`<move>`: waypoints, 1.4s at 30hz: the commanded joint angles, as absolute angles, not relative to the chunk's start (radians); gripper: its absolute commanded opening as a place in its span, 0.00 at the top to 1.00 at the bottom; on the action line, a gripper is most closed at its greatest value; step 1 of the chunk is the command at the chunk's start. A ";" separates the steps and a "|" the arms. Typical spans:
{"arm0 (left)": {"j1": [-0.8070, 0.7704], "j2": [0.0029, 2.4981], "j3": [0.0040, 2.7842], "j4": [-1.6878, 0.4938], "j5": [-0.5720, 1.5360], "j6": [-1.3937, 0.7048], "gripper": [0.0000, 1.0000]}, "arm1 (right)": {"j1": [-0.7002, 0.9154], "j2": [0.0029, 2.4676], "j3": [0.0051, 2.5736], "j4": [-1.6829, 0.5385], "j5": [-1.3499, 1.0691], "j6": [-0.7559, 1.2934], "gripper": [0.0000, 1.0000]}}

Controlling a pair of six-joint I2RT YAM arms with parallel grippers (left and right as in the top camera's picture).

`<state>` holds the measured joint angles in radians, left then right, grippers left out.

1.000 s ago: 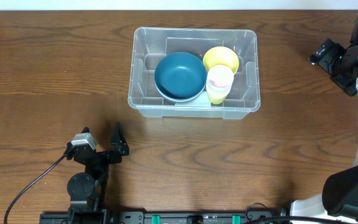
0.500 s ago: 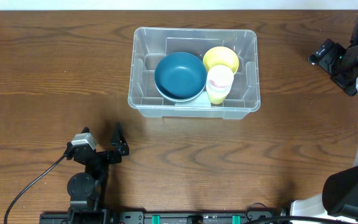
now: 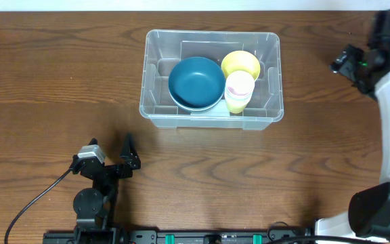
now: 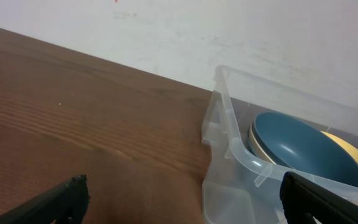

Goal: Pack container

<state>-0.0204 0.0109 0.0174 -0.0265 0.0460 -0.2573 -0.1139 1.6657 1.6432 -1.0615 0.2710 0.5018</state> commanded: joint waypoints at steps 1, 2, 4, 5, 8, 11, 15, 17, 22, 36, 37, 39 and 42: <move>-0.018 0.004 0.004 -0.070 0.034 -0.239 0.02 | -0.019 1.581 1.599 -0.982 0.442 0.419 0.01; -0.018 0.004 0.004 -0.070 0.034 -0.239 0.02 | 0.009 1.554 1.566 -0.912 0.440 0.382 0.01; -0.018 0.004 0.004 -0.070 0.034 -0.238 0.02 | 0.060 1.486 1.478 -0.749 0.418 0.334 0.01; -0.018 0.004 0.004 -0.070 0.034 -0.239 0.02 | 0.080 1.449 1.428 -0.667 0.401 0.311 0.01; -0.018 0.004 0.004 -0.070 0.034 -0.239 0.02 | 0.118 1.324 1.253 -0.425 0.297 0.220 0.01; -0.018 0.004 0.004 -0.070 0.034 -0.239 0.02 | 0.117 1.177 1.049 -0.213 0.149 0.151 0.01; -0.018 0.004 0.004 -0.070 0.034 -0.239 0.02 | 0.089 0.961 0.790 -0.028 0.089 0.148 0.01; -0.018 0.004 0.004 -0.070 0.034 -0.239 0.02 | 0.076 0.851 0.676 0.022 0.084 0.149 0.01; -0.018 0.004 0.004 -0.070 0.034 -0.239 0.02 | 0.044 0.593 0.439 0.053 0.070 0.160 0.01; -0.018 0.004 0.004 -0.070 0.034 -0.239 0.02 | -0.020 0.183 0.058 0.049 0.010 0.164 0.01; -0.018 0.004 0.004 -0.070 0.034 -0.239 0.02 | -0.020 0.164 0.044 0.046 0.009 0.164 0.01; -0.018 0.004 0.004 -0.070 0.034 -0.239 0.02 | -0.020 0.137 0.034 0.022 0.010 0.164 0.01; -0.018 0.004 0.004 -0.070 0.034 -0.239 0.02 | -0.020 0.100 0.029 -0.030 0.010 0.163 0.01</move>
